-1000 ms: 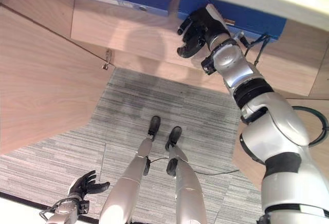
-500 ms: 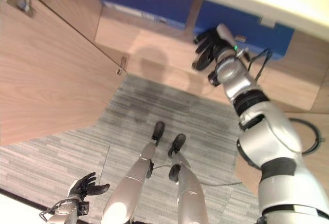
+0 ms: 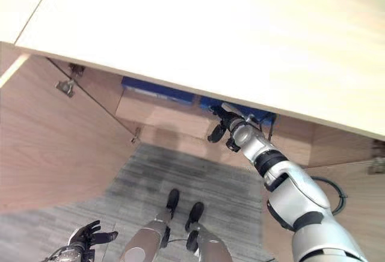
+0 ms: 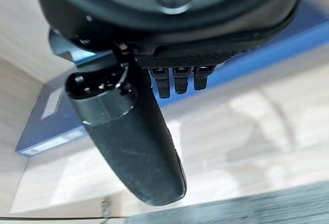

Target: Put the empty folder in the office cabinet

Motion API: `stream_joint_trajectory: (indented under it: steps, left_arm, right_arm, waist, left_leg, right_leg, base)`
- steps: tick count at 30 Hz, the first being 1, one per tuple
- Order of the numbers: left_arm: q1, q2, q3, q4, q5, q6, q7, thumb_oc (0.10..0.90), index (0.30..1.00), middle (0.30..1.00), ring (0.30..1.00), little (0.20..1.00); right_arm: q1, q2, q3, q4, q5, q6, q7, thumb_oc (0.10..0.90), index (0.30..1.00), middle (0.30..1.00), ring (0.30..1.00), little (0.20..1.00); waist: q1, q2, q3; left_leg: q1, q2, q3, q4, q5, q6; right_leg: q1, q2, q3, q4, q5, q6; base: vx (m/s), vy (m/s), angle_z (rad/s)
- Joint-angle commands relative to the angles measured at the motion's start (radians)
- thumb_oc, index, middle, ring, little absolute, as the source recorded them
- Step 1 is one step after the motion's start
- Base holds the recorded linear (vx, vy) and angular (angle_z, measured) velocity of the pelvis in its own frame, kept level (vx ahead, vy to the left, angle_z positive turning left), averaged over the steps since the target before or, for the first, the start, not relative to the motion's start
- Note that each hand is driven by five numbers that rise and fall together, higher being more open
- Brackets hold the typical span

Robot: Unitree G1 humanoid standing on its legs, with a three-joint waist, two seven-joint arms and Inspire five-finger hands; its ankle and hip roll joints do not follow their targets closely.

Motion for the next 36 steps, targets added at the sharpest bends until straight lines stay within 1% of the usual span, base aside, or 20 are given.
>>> stream_joint_trajectory:
  steps: [1,5,7,9,12,13,14,15,17,18,19,20,22,24,26,29,31,33,34,36]
  left_arm:
    - [0.093,0.036,-0.004,0.068,0.054,0.019,0.002,0.800,0.900,0.900,0.900,0.900]
    - [0.096,0.013,0.008,0.089,0.084,0.031,-0.006,0.800,0.900,0.900,0.900,0.900]
    - [0.094,0.010,0.010,0.090,0.093,0.033,-0.010,0.800,0.900,0.900,0.900,0.900]
    - [0.083,-0.002,0.010,0.093,0.115,0.042,-0.017,0.800,0.900,0.900,0.900,0.900]
    - [0.080,-0.006,0.008,0.100,0.121,0.042,-0.016,0.800,0.900,0.900,0.900,0.900]
    - [0.075,-0.024,0.015,0.132,0.108,0.038,-0.007,0.800,0.900,0.900,0.900,0.900]
    - [0.075,-0.052,0.045,0.193,0.080,0.045,-0.003,0.800,0.900,0.900,0.900,0.900]
    - [0.067,-0.059,0.069,0.223,0.068,0.055,-0.006,0.800,0.900,0.900,0.900,0.900]
    - [0.061,-0.068,0.128,0.252,0.087,0.074,-0.003,0.800,0.900,0.900,0.900,0.900]
    - [0.072,-0.081,0.146,0.251,0.104,0.066,0.003,0.800,0.900,0.900,0.900,0.900]
    - [0.072,-0.081,0.145,0.251,0.104,0.066,0.003,0.800,0.900,0.900,0.900,0.900]
    - [0.086,-0.097,0.144,0.243,0.111,0.056,-0.002,0.800,0.900,0.900,0.900,0.900]
    - [0.085,-0.101,0.147,0.236,0.116,0.055,0.000,0.800,0.900,0.900,0.900,0.900]
    - [0.082,-0.102,0.146,0.234,0.113,0.052,-0.003,0.800,0.900,0.900,0.900,0.900]
    - [0.066,-0.105,0.119,0.217,0.128,0.047,0.006,0.800,0.900,0.900,0.900,0.900]
    - [0.057,-0.104,0.103,0.198,0.120,0.042,0.005,0.800,0.900,0.900,0.900,0.900]
    - [0.037,-0.102,0.085,0.186,0.115,0.038,0.004,0.800,0.900,0.900,0.900,0.900]
    - [0.041,-0.111,0.073,0.184,0.125,0.042,-0.004,0.800,0.900,0.900,0.900,0.900]
    - [0.041,-0.111,0.074,0.184,0.125,0.042,-0.004,0.800,0.900,0.900,0.900,0.900]
    - [0.055,-0.120,0.073,0.181,0.129,0.048,-0.011,0.800,0.900,0.900,0.900,0.900]
  right_arm:
    - [0.022,-0.050,0.009,-0.088,-0.047,-0.037,0.002,0.800,0.900,0.900,0.900,0.900]
    - [0.151,-0.069,-0.009,-0.212,-0.017,-0.049,0.054,0.800,0.900,0.900,0.900,0.900]
    - [0.190,-0.083,-0.015,-0.248,-0.001,-0.048,0.074,0.800,0.900,0.900,0.900,0.900]
    - [0.290,-0.135,-0.053,-0.343,0.071,-0.063,0.099,0.800,0.900,0.900,0.900,0.900]
    - [0.317,-0.146,-0.078,-0.358,0.100,-0.066,0.093,0.800,0.900,0.900,0.900,0.900]
    - [0.359,-0.147,-0.130,-0.396,0.210,-0.094,0.073,0.800,0.900,0.900,0.900,0.900]
    - [0.443,-0.118,-0.204,-0.424,0.325,-0.123,0.058,0.800,0.900,0.900,0.900,0.900]
    - [0.496,-0.097,-0.238,-0.461,0.362,-0.133,0.056,0.800,0.900,0.900,0.900,0.900]
    - [0.652,-0.106,-0.351,-0.586,0.381,-0.167,0.051,0.800,0.900,0.900,0.900,0.900]
    - [0.755,-0.083,-0.447,-0.613,0.383,-0.197,0.021,0.800,0.900,0.900,0.900,0.900]
    - [0.758,-0.083,-0.450,-0.615,0.383,-0.196,0.021,0.800,0.900,0.900,0.900,0.900]
    - [0.834,0.018,-0.538,-0.563,0.419,-0.237,-0.029,0.800,0.900,0.900,0.900,0.900]
    - [0.917,0.081,-0.613,-0.577,0.458,-0.257,-0.061,0.800,0.900,0.900,0.900,0.900]
    - [0.939,0.113,-0.642,-0.559,0.476,-0.271,-0.077,0.800,0.900,0.900,0.900,0.900]
    - [0.978,0.174,-0.683,-0.499,0.488,-0.286,-0.125,0.800,0.900,0.900,0.900,0.900]
    - [0.979,0.192,-0.693,-0.451,0.497,-0.274,-0.142,0.800,0.900,0.900,0.900,0.900]
    - [0.997,0.215,-0.719,-0.418,0.552,-0.265,-0.147,0.800,0.900,0.900,0.900,0.900]
    - [1.018,0.231,-0.763,-0.417,0.586,-0.272,-0.153,0.800,0.900,0.900,0.900,0.900]
    - [1.018,0.231,-0.763,-0.418,0.586,-0.272,-0.153,0.800,0.900,0.900,0.900,0.900]
    - [1.014,0.227,-0.777,-0.417,0.568,-0.274,-0.173,0.800,0.900,0.900,0.900,0.900]
  waist:
    - [-0.010,-0.072,-0.117]
    - [-0.028,-0.084,-0.170]
    - [-0.031,-0.086,-0.178]
    - [-0.049,-0.094,-0.182]
    - [-0.046,-0.097,-0.177]
    - [-0.037,-0.100,-0.172]
    - [-0.039,-0.094,-0.185]
    - [-0.056,-0.094,-0.199]
    - [-0.088,-0.086,-0.231]
    - [-0.098,-0.074,-0.247]
    - [-0.097,-0.075,-0.250]
    - [-0.112,-0.054,-0.268]
    - [-0.135,-0.034,-0.270]
    - [-0.143,-0.025,-0.269]
    - [-0.171,-0.010,-0.264]
    - [-0.182,-0.006,-0.257]
    - [-0.198,-0.008,-0.245]
    - [-0.210,0.001,-0.210]
    - [-0.209,-0.001,-0.212]
    - [-0.200,0.018,-0.193]
  left_leg:
    - [0.068,0.016,0.036,-0.019,-0.108,0.003]
    - [0.118,0.024,0.046,-0.023,-0.127,0.001]
    - [0.129,0.025,0.046,-0.018,-0.136,0.000]
    - [0.148,0.023,0.053,0.057,-0.182,0.005]
    - [0.143,0.013,0.048,0.116,-0.204,0.008]
    - [0.145,-0.026,-0.043,0.176,-0.242,0.008]
    - [0.181,-0.054,-0.151,0.157,-0.263,0.017]
    - [0.195,-0.061,-0.170,0.127,-0.253,0.025]
    - [0.229,-0.052,-0.145,0.066,-0.240,0.036]
    - [0.253,-0.047,-0.124,0.033,-0.234,0.043]
    - [0.250,-0.048,-0.123,0.032,-0.231,0.043]
    - [0.272,-0.043,-0.093,-0.015,-0.217,0.055]
    - [0.272,-0.048,-0.052,-0.025,-0.210,0.066]
    - [0.271,-0.052,-0.035,-0.025,-0.211,0.071]
    - [0.264,-0.066,-0.001,-0.025,-0.209,0.080]
    - [0.258,-0.075,0.017,-0.025,-0.207,0.082]
    - [0.250,-0.080,0.046,-0.025,-0.207,0.082]
    - [0.259,-0.067,0.095,-0.025,-0.210,0.082]
    - [0.256,-0.068,0.096,-0.025,-0.208,0.082]
    - [0.255,-0.045,0.134,-0.025,-0.204,0.077]
  right_leg:
    - [0.061,-0.046,0.023,-0.101,0.035,0.111]
    - [0.107,-0.041,0.029,-0.101,0.017,0.110]
    - [0.119,-0.042,0.029,-0.096,0.009,0.109]
    - [0.153,-0.050,0.037,-0.070,-0.013,0.100]
    - [0.161,-0.053,0.050,-0.060,-0.013,0.101]
    - [0.154,-0.051,0.106,-0.041,-0.009,0.100]
    - [0.149,-0.037,0.174,-0.029,-0.002,0.101]
    - [0.139,-0.033,0.195,-0.030,0.005,0.103]
    - [0.135,-0.027,0.224,-0.045,0.016,0.118]
    - [0.134,-0.027,0.244,-0.051,0.024,0.128]
    - [0.131,-0.028,0.245,-0.051,0.026,0.128]
    - [0.121,-0.033,0.276,-0.053,0.042,0.139]
    - [0.096,-0.042,0.307,-0.041,0.061,0.152]
    - [0.079,-0.045,0.322,-0.035,0.074,0.161]
    - [0.049,-0.053,0.347,-0.035,0.108,0.180]
    - [0.025,-0.056,0.360,-0.038,0.130,0.192]
    - [0.001,-0.062,0.370,-0.043,0.153,0.204]
    - [-0.026,-0.077,0.318,-0.008,0.157,0.208]
    - [-0.029,-0.078,0.319,-0.008,0.158,0.208]
    - [-0.026,-0.125,0.150,0.032,0.114,0.186]
  base:
    - [0.07,0.011,-0.12]
    - [0.07,0.003,-0.11]
    - [0.04,0.013,-0.09]
    - [0.01,0.037,-0.05]
    - [-0.03,0.064,0.01]
    - [-0.09,0.209,-0.26]
    - [-0.10,0.263,-0.52]
    - [-0.05,0.228,-1.21]
    - [-0.01,0.209,-1.90]
    - [-0.01,0.172,-1.28]
    - [-0.06,0.261,-0.77]
    - [-0.11,0.249,-0.65]
    - [-0.18,0.295,-1.05]
    - [-0.15,0.175,-1.27]
    - [-0.18,0.186,-0.69]
    - [-0.13,0.093,-0.54]
    - [-0.20,0.110,-0.29]
    - [-0.15,0.046,-0.34]
    - [-0.10,0.012,-0.60]
    - [-0.09,0.031,-1.00]
